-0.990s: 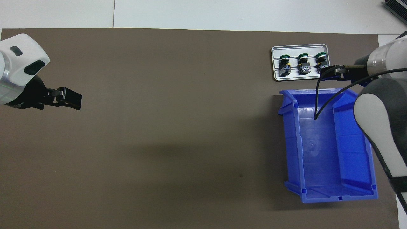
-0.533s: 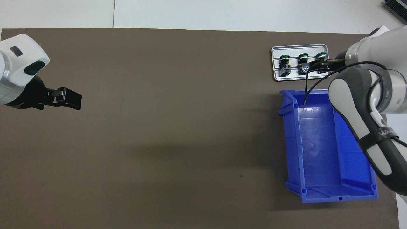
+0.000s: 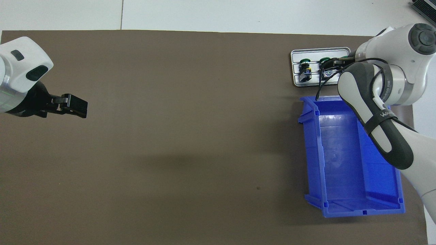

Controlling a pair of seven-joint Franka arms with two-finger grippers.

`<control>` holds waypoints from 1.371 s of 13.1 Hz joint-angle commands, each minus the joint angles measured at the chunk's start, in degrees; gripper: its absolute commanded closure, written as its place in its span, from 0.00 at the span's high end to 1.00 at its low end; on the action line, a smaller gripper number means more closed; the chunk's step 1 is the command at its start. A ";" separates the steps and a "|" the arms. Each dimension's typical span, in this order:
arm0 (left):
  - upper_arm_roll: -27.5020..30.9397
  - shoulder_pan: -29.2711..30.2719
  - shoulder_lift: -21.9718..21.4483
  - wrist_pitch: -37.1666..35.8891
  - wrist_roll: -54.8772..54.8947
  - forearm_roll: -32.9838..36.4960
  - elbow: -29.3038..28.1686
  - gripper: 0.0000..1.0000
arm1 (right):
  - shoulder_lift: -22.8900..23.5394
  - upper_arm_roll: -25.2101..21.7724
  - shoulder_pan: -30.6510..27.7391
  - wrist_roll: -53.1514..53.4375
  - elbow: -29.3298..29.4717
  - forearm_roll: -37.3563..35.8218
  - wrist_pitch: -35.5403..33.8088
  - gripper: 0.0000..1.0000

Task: Place and press button with both arms
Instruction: 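Reach the right gripper to the metal tray and grasp a green button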

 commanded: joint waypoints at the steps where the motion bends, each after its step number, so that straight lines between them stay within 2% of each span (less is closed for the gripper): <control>1: -0.19 0.90 -1.92 0.15 1.09 -0.68 -2.07 1.00 | 4.76 0.90 -1.07 -2.02 5.74 0.48 -0.03 0.96; 4: -0.19 0.81 -1.92 0.15 1.09 -0.68 -2.07 1.00 | 9.42 0.99 -0.98 -3.16 11.36 0.40 -0.73 0.95; 8: -0.19 0.90 -1.92 0.15 1.01 -0.68 -2.07 1.00 | 11.19 1.34 -0.28 -3.25 11.90 0.13 0.15 0.89; 11: -0.19 0.90 -1.92 0.15 1.09 -0.68 -2.07 1.00 | 11.19 1.34 0.43 -3.17 11.64 0.22 0.23 0.79; 18: -0.19 0.90 -1.92 0.15 1.09 -0.68 -2.07 1.00 | 10.75 1.25 -0.54 -3.08 10.24 1.01 1.46 0.76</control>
